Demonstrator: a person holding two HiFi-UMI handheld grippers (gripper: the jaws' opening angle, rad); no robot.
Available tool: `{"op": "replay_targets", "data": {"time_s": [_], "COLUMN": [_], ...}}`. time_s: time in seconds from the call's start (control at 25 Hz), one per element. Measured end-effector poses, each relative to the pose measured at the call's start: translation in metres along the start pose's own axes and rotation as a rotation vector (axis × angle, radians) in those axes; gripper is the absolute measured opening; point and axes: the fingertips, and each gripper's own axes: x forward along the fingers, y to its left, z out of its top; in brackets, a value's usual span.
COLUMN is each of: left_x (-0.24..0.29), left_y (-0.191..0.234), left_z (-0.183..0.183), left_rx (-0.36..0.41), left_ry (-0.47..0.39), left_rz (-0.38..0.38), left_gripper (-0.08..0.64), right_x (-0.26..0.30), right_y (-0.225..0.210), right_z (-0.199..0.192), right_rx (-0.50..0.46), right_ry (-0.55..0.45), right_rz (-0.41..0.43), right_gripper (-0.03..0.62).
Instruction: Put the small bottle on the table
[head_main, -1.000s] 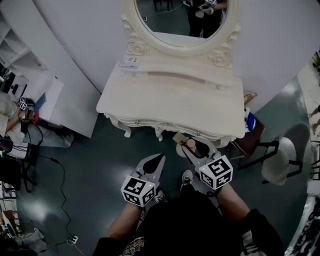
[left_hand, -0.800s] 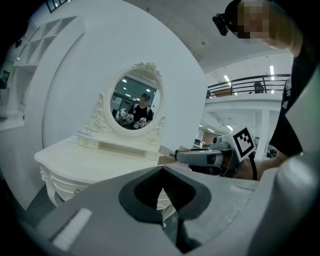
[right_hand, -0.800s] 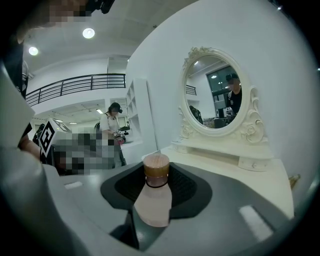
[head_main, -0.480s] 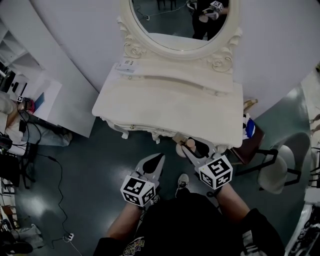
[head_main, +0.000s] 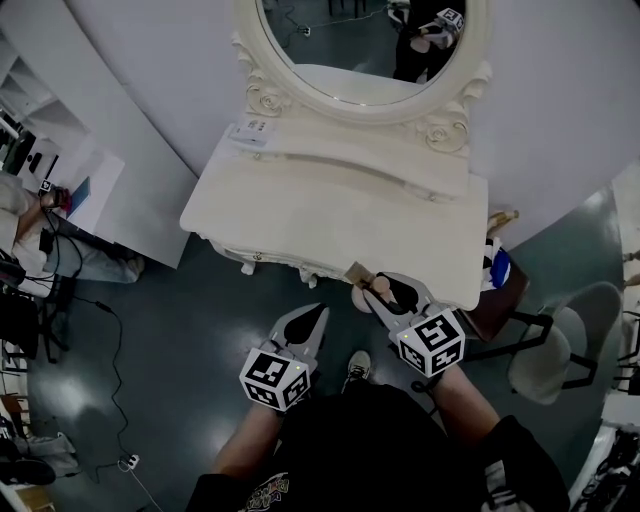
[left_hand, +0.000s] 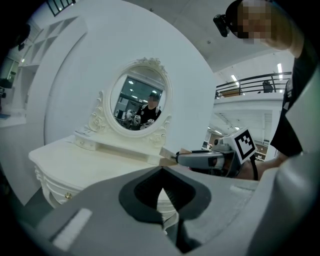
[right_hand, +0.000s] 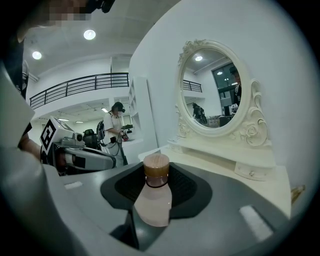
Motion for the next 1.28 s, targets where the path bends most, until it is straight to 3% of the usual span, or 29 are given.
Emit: {"op": "replay_targets", "data": {"time_s": [0.52,0.84,1.04,1.28], "left_x": [0.002,-0.004,0.003,0.010], "left_y": [0.001,0.018,0.044,0.075], "left_z": [0.024,0.026,0.025,0.043], "left_rx": [0.069,0.059,0.042,0.081], "left_ry": [-0.032,-0.039,-0.024,-0.001], "left_rz": [0.057,0.080,0.046,-0.051], "left_gripper": [0.000,0.000,0.000,0.000], "right_x": [0.010,0.025,0.044,0.074], "right_y": [-0.013,-0.015,-0.009,-0.014], "right_z": [0.014,0.014,0.013,0.024], "right_rx": [-0.029,-0.019,-0.005,0.031], "right_ry": [-0.029,-0.020,-0.004,-0.022], "right_rz": [0.046,0.053,0.030,-0.065], "right_gripper": [0.169,0.167,0.167,0.169]}}
